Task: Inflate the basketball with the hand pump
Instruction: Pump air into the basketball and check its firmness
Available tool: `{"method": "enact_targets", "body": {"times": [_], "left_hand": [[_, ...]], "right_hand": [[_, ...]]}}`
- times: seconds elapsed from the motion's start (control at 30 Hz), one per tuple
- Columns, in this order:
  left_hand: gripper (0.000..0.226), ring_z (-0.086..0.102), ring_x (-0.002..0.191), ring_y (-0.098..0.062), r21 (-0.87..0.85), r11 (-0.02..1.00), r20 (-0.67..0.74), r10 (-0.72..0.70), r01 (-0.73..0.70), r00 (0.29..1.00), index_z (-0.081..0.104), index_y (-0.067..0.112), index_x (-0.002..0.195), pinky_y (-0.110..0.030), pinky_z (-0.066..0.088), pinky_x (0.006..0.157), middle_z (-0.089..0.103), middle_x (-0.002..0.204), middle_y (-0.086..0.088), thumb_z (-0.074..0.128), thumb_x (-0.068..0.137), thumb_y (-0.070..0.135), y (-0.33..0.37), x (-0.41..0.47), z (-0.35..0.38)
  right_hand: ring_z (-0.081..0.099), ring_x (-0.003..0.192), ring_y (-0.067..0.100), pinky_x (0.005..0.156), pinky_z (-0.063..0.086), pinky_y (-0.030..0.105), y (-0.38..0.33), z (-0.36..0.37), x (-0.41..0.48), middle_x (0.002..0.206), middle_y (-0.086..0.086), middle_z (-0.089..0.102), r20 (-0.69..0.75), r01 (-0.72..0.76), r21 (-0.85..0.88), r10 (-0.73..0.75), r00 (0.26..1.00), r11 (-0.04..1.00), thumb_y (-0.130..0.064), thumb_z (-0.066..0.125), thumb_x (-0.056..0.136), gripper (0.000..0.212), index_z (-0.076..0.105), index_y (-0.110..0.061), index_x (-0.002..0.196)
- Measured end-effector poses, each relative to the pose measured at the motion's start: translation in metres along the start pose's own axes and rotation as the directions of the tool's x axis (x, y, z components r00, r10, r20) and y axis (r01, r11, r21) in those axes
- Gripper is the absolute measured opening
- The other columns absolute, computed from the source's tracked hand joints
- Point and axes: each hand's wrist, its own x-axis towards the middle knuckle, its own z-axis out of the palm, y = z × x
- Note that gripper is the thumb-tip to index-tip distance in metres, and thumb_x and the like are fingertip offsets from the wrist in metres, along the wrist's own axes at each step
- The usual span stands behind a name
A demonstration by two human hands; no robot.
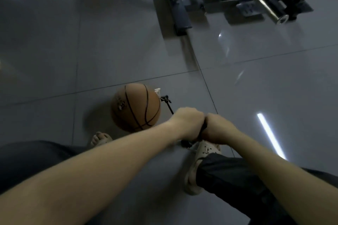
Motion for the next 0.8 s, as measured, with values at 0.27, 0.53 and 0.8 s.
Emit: {"method": "enact_targets", "body": {"times": [0.27,0.53,0.8], "left_hand": [[0.017,0.069,0.09,-0.028,0.025,0.998,0.097,-0.059,0.057,0.993,0.069,0.013,0.099,-0.035,0.049,0.066,0.071,0.103,-0.007,0.053,0.096,0.017,-0.009,0.014,0.057],[0.018,0.058,0.07,-0.015,-0.161,0.987,0.189,0.029,0.002,0.982,0.058,0.023,0.082,-0.027,0.042,0.057,0.057,0.075,0.005,0.072,0.089,0.033,-0.003,-0.017,-0.081],[0.012,0.058,0.068,-0.021,-0.097,0.995,0.078,-0.017,0.025,0.997,0.063,0.016,0.084,-0.031,0.044,0.057,0.057,0.074,0.002,0.07,0.085,0.026,-0.008,-0.006,-0.019]], "right_hand": [[0.062,0.08,0.022,0.074,0.055,0.036,0.003,0.041,0.038,0.095,0.001,0.066,0.072,-0.045,-0.125,0.055,0.996,0.991,-0.035,0.057,0.09,0.019,0.061,-0.021,0.102],[0.063,0.066,0.019,0.053,0.048,0.026,-0.029,-0.069,-0.028,0.085,0.009,0.07,0.213,-0.078,-0.142,0.107,0.971,0.987,-0.033,0.072,0.09,0.025,0.073,-0.01,0.099],[0.061,0.065,0.014,0.054,0.047,0.028,-0.009,-0.011,0.009,0.076,-0.002,0.066,0.07,0.026,-0.034,-0.024,0.997,0.999,-0.037,0.078,0.076,0.019,0.067,-0.023,0.083]]}}
